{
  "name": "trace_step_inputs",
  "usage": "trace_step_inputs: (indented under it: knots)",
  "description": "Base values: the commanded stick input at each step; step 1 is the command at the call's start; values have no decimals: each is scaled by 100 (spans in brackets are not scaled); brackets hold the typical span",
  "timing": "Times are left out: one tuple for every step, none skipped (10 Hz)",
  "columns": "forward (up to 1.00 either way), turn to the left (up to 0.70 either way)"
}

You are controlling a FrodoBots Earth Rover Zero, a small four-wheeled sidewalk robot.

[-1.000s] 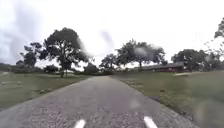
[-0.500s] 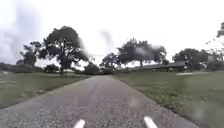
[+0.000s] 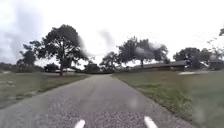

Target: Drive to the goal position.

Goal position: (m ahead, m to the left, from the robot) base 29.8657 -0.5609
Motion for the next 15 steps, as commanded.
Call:
trace_step_inputs:
  knots:
    - [70, 26]
    - [70, 25]
    - [70, 12]
    - [70, 0]
    - [70, 0]
    - [70, 0]
    - [70, 0]
    - [70, 0]
    - [70, 0]
    - [70, 0]
    - [70, 0]
    - [70, 0]
    - [70, 0]
    - [70, 0]
    - [70, 0]
